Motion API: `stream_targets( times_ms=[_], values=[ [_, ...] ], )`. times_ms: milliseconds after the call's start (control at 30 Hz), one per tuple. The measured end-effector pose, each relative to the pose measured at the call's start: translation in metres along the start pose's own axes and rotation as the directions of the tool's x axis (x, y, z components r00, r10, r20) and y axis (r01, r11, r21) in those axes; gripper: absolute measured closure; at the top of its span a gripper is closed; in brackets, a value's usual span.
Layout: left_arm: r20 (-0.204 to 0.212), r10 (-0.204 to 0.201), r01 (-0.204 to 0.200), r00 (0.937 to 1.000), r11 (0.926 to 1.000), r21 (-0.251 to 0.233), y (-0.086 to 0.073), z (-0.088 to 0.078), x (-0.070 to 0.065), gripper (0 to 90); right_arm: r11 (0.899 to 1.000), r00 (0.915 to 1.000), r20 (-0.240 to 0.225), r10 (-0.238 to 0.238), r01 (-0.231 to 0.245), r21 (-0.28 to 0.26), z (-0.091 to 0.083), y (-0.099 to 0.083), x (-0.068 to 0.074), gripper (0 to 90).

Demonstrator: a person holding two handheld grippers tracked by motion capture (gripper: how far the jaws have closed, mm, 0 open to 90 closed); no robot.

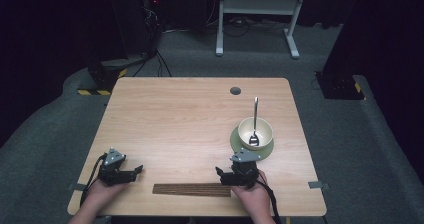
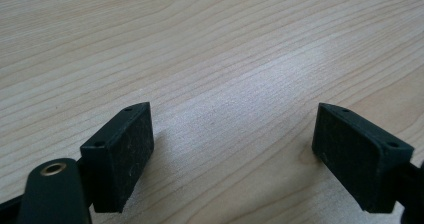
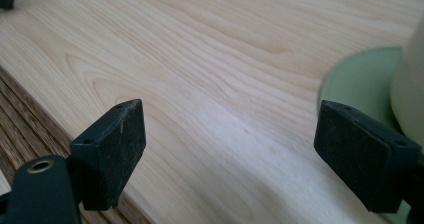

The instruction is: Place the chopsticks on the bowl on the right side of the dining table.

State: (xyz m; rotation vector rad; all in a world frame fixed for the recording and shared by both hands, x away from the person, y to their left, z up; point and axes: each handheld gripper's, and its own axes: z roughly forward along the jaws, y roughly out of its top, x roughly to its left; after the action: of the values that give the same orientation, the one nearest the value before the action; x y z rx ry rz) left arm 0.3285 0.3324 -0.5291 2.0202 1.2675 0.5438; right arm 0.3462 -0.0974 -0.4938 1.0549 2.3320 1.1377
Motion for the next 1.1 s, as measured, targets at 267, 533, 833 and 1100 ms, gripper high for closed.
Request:
stream_targets(
  times_ms=[267, 533, 833, 1100],
  values=[
    [-0.009, -0.007, 0.007, 0.9999, 1.0, 0.001, 0.0, 0.0, -0.001, 16.8, 0.998, 0.9958, -0.091, 0.007, -0.002, 0.056, 0.01, 0.0, 0.017, 20.9],
    [-0.006, -0.005, 0.005, 1.0, 1.0, 0.001, 0.0, -0.001, 0.0, 16.7, 0.995, 0.9886, -0.144, -0.043, 0.055, 0.085, 0.013, -0.007, 0.035, 34.8],
    [-0.002, -0.002, 0.002, 1.0, 1.0, 0.001, 0.0, 0.0, 0.0, 16.6, 0.994, 0.9897, -0.137, -0.041, 0.054, 0.093, 0.016, -0.01, 0.039, 42.5],
    [-0.002, 0.001, -0.001, 1.0, 1.0, 0.001, 0.0, 0.0, 0.001, 16.5, 0.992, 0.988, -0.148, -0.045, 0.062, 0.114, 0.017, -0.013, 0.037, 46.4]
  ],
)
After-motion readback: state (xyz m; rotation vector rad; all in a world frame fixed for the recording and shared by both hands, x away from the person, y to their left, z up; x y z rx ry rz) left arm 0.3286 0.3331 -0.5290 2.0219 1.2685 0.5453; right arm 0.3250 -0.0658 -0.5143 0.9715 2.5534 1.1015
